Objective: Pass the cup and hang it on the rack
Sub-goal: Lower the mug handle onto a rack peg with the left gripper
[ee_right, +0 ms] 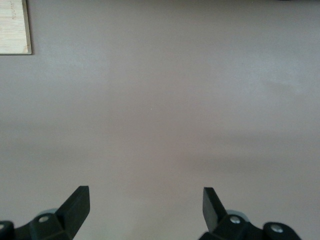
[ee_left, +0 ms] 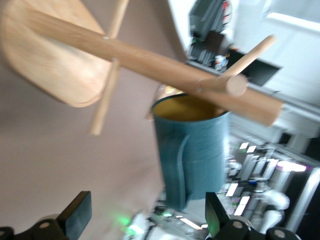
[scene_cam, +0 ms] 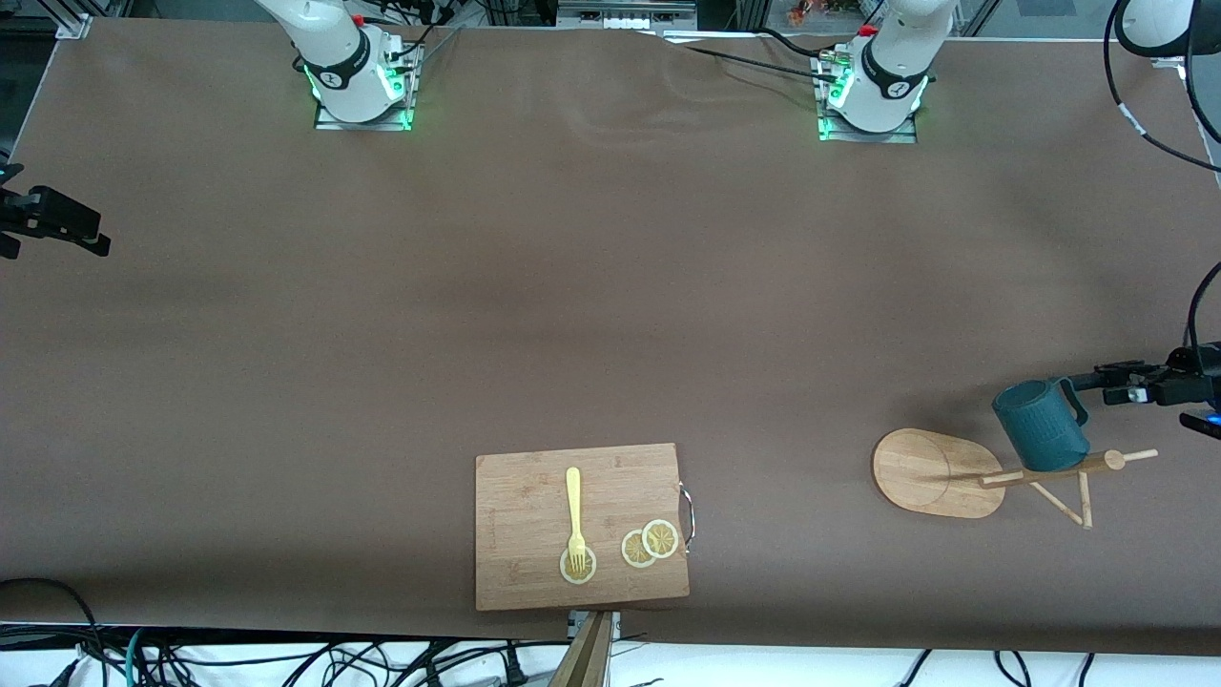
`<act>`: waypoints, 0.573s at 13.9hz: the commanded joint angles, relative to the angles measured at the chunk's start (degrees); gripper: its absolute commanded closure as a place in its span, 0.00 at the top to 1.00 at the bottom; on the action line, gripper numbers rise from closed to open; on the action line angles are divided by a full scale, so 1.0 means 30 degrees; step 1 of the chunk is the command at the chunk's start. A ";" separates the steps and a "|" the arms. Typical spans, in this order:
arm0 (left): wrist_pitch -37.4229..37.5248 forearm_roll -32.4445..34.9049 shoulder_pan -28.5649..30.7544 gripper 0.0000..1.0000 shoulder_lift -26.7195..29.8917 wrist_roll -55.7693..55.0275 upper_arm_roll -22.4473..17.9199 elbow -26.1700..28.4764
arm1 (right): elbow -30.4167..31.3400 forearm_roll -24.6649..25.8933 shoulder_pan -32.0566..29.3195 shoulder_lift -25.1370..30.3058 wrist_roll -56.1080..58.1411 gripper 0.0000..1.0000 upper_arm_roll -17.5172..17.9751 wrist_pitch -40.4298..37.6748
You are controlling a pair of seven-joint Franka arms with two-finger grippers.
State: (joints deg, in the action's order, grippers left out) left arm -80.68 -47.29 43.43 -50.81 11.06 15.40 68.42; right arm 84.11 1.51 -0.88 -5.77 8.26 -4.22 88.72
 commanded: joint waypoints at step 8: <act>-0.0030 1.3495 -0.4977 1.00 0.6354 0.1790 0.0200 0.0102 | -0.0408 -0.0240 -0.0059 -0.0126 -0.0499 1.00 -0.0028 -0.0451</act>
State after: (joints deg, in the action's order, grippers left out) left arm -80.53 -12.64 32.70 -36.02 15.12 17.16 66.81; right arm 84.10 1.45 -0.88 -5.78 7.18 -4.27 88.40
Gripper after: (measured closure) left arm 0.000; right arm 0.000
